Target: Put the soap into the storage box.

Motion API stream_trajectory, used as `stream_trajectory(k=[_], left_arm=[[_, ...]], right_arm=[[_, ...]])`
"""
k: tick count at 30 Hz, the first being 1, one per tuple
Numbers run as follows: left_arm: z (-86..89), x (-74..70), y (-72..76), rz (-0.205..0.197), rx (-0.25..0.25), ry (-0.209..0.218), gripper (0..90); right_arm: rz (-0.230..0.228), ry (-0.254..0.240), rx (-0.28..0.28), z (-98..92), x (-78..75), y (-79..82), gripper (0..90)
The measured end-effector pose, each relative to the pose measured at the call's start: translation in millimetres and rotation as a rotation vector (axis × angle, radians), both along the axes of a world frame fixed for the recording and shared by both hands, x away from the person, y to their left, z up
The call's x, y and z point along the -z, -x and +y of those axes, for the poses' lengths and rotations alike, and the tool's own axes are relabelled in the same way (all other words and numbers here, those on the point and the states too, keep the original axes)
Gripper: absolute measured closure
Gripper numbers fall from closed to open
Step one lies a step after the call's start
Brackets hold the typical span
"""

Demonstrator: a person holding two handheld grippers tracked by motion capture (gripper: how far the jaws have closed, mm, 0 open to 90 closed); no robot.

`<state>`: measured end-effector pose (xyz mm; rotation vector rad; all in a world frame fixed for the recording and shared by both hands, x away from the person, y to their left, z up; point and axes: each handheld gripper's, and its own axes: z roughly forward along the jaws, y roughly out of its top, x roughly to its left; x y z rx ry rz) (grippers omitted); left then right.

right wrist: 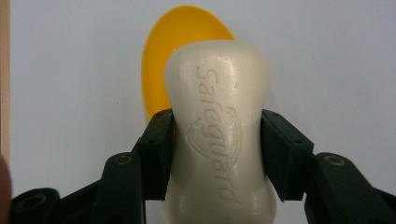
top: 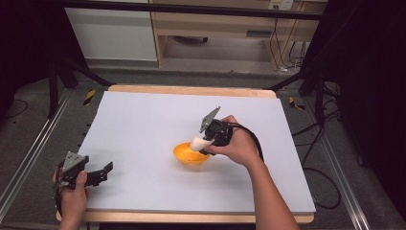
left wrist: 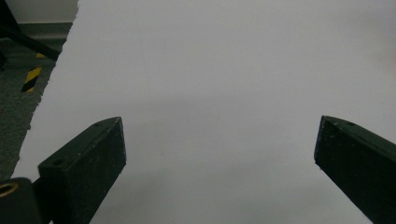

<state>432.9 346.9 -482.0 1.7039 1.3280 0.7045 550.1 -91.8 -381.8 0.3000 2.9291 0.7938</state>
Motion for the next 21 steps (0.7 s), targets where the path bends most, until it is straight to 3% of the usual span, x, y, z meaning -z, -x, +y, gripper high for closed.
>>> stream_trajectory(k=[21], left_arm=[[-0.4, 0.0, -0.1, 0.001, 0.000, -0.002, 1.7]], right_arm=[[0.014, 0.020, -0.042, 27.5, 11.6, -5.5, 49.0]])
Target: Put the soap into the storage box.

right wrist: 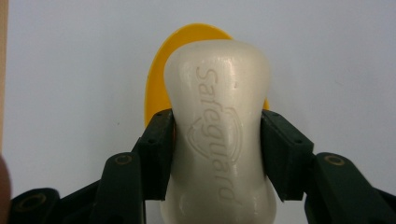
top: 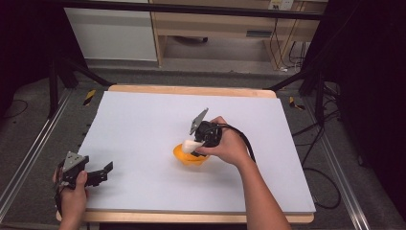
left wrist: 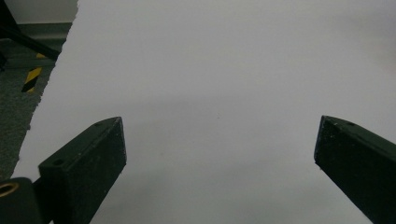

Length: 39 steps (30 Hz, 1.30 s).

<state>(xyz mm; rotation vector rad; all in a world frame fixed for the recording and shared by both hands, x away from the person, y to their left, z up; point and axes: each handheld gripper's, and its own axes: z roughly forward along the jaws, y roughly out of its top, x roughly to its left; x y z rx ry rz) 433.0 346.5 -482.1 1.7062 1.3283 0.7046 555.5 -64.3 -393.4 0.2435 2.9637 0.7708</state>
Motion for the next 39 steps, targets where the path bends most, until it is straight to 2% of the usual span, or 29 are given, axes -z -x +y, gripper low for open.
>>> stream_trajectory(k=[4, 8, 13, 22, 23, 24, 25, 28, 31, 32, 33, 35, 36, 37, 38, 39], left_arm=[[0.0, 0.0, 0.0, 0.000, 0.000, 0.001, 1.7], [0.1, 0.0, 0.1, -0.001, -0.001, 0.002, 1.7], [0.1, 0.0, 0.0, 0.000, 0.001, 0.001, 1.7], [0.1, 0.0, 0.0, 0.000, 0.002, 0.001, 1.7], [0.0, 0.1, -0.1, 0.002, 0.002, 0.001, 1.8], [0.0, 0.1, -0.1, 0.002, 0.002, 0.001, 1.8], [-0.3, 0.0, 0.0, 0.002, 0.002, -0.001, 1.8], [-0.2, 0.0, 0.0, 0.001, 0.003, -0.001, 1.8], [-0.3, 0.0, -0.3, 0.002, 0.004, -0.009, 1.8], [-0.3, 0.0, -0.3, 0.002, 0.004, -0.009, 1.8], [-0.4, -0.1, -0.2, 0.002, 0.005, -0.012, 1.9], [-0.7, -0.1, -0.3, 0.003, 0.006, -0.012, 1.9], [-0.8, 0.0, -0.3, 0.005, 0.005, -0.007, 1.9], [-0.7, 0.0, -0.5, 0.004, 0.003, -0.008, 1.8], [-0.7, 0.0, -0.5, 0.004, 0.003, -0.008, 1.8], [-0.8, -0.1, -0.5, 0.006, 0.005, -0.012, 1.8]], right_arm=[[0.007, 0.006, -0.006, 2.5, 2.6, -1.1, 49.0], [-0.009, 0.025, -0.003, 8.4, 8.1, -1.6, 49.0], [-0.007, 0.049, -0.016, 15.9, 13.4, -1.3, 49.0], [0.004, 0.067, -0.023, 18.4, 17.9, -1.3, 47.3], [0.027, 0.025, -0.019, 17.6, 15.5, -0.9, 39.7], [0.027, 0.025, -0.019, 17.6, 15.5, -0.9, 39.7], [0.022, 0.019, -0.003, 16.3, 11.7, -0.1, 35.0], [0.026, 0.013, 0.006, 13.6, 9.5, 0.1, 35.1], [0.024, -0.032, 0.030, 2.6, 4.1, 1.9, 35.1], [0.024, -0.032, 0.030, 2.6, 4.1, 1.9, 35.1], [0.011, -0.061, 0.048, -5.7, 1.3, 2.9, 35.1], [0.011, -0.072, 0.057, -8.7, 0.5, 3.3, 35.0], [0.006, -0.081, 0.071, -14.0, -0.8, 3.3, 33.2], [0.001, -0.090, 0.107, -22.3, -1.4, 3.9, 28.2], [0.001, -0.090, 0.107, -22.3, -1.4, 3.9, 28.2], [0.003, -0.103, 0.129, -31.3, -0.9, 4.4, 21.9]])
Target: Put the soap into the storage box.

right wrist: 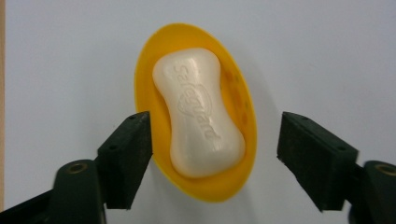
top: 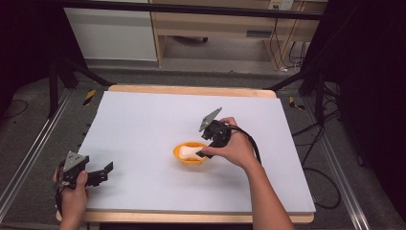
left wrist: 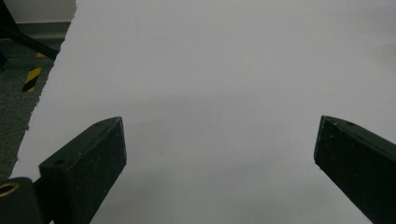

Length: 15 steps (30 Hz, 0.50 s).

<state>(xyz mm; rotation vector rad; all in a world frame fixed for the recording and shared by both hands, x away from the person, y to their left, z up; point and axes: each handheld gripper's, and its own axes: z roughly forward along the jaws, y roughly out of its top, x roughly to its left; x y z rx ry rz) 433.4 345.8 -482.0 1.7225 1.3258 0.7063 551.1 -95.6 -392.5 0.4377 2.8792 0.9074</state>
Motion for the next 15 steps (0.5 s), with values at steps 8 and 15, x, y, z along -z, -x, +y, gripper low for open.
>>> stream_trajectory(k=[8, 15], left_arm=[[-0.4, 0.1, 0.0, -0.002, -0.001, -0.001, 1.9], [-0.5, 0.1, 0.1, -0.002, -0.002, 0.001, 1.9]], right_arm=[[-0.045, -0.004, 0.144, -28.1, 8.1, 11.1, 0.6], [-0.038, -0.035, 0.191, -45.9, 17.4, 17.9, 0.5]])
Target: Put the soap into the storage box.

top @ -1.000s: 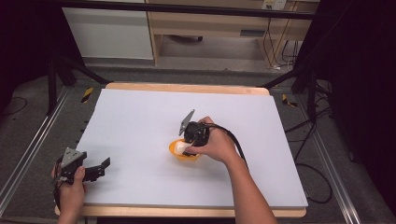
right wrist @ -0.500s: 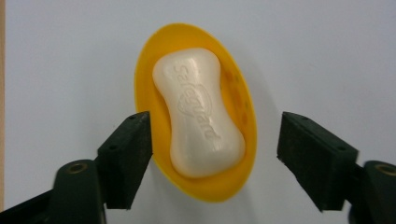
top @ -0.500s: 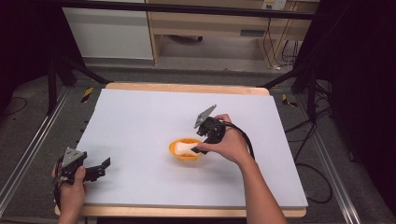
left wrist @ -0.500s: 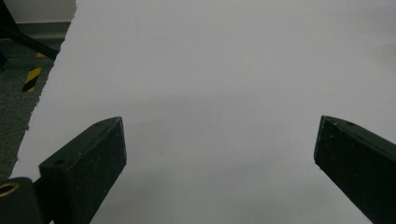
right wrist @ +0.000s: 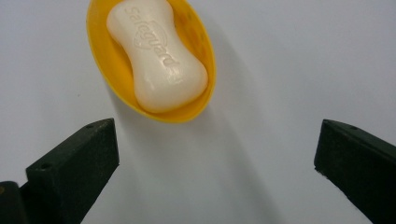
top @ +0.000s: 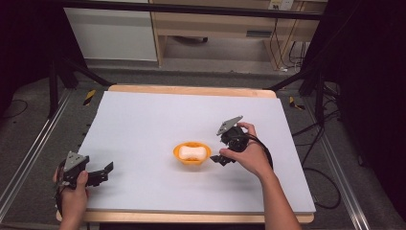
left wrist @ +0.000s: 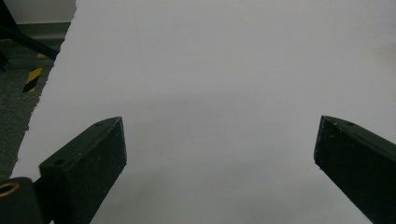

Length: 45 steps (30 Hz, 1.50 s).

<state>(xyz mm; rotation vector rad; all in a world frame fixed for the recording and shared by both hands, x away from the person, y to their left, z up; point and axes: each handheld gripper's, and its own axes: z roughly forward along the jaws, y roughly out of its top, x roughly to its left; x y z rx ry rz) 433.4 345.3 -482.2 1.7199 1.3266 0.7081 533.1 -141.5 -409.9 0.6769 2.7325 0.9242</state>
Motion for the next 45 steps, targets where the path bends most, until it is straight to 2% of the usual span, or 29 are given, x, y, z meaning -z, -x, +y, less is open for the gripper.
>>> stream_trajectory(k=[6, 10, 17, 25, 36, 45], left_arm=[[0.0, 0.0, 0.0, 0.000, 0.000, -0.001, 1.9], [0.1, 0.0, -0.2, 0.000, 0.001, -0.004, 1.9], [-0.1, 0.1, 0.0, -0.001, 0.000, -0.001, 1.9], [-0.3, 0.1, 0.0, -0.001, -0.002, -0.001, 1.9], [-0.2, 0.1, 0.0, -0.001, -0.001, -0.002, 1.9], [-0.2, 0.1, 0.1, -0.002, -0.002, -0.002, 1.9]], right_arm=[[-0.007, -0.030, 0.037, -16.2, 8.7, 7.1, 0.5], [-0.006, -0.059, 0.085, -32.1, 14.8, 11.4, 0.5], [0.008, -0.073, 0.115, -52.2, 22.2, 19.7, 0.6], [-0.029, -0.107, 0.153, -82.2, 30.7, 31.7, 0.5], [-0.025, -0.141, 0.202, -107.5, 43.8, 42.9, 0.5], [-0.047, -0.167, 0.255, -132.3, 50.0, 52.9, 0.4]])
